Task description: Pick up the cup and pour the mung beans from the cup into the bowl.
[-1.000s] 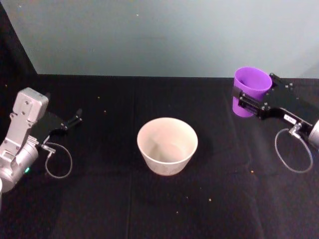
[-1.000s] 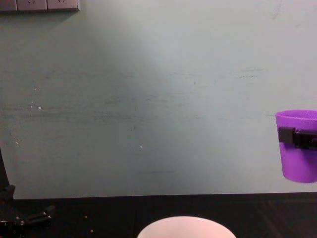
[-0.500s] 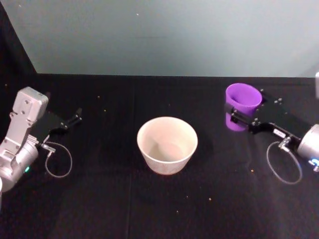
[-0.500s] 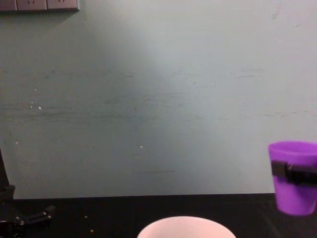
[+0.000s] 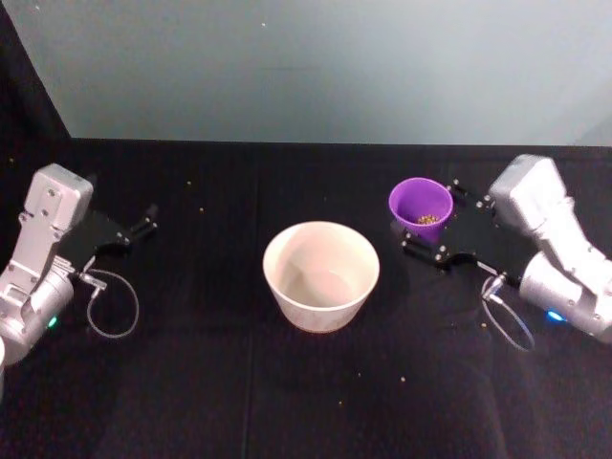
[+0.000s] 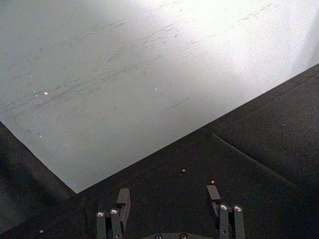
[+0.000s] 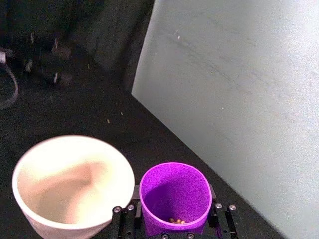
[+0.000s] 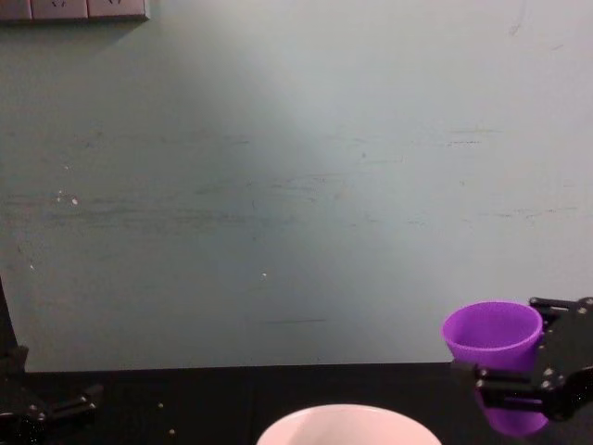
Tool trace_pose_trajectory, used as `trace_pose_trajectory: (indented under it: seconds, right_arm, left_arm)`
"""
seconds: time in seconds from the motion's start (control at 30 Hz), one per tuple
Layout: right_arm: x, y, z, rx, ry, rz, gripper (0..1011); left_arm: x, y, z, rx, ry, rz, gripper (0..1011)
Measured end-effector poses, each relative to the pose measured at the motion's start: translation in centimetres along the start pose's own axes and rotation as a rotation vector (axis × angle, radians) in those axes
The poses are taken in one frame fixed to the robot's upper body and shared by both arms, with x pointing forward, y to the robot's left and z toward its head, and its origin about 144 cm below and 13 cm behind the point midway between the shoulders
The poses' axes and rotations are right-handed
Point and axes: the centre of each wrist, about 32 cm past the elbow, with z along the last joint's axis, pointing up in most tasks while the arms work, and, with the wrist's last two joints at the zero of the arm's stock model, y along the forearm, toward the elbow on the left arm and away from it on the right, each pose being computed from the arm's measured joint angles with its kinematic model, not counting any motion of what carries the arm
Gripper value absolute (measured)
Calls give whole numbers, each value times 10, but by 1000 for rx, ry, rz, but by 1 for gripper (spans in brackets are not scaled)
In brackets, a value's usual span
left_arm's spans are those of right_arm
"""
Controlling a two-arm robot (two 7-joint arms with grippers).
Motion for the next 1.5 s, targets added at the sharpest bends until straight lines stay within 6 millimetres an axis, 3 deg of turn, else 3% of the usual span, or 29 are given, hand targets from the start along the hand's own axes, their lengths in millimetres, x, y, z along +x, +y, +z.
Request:
trace_pose_trajectory:
  seconds: [0.67,1.1,1.5]
  right_arm:
    - [-23,27,54,-179,-775,-36,724]
    - [-43,34,59,-190,-990,-60,724]
    - [-65,39,50,-207,-1113,-42,724]
  left_arm:
    - [0,0,0,0,0,0,1000]
    - [0,0,0,0,0,0,1000]
    - [0,0,0,0,0,0,1000]
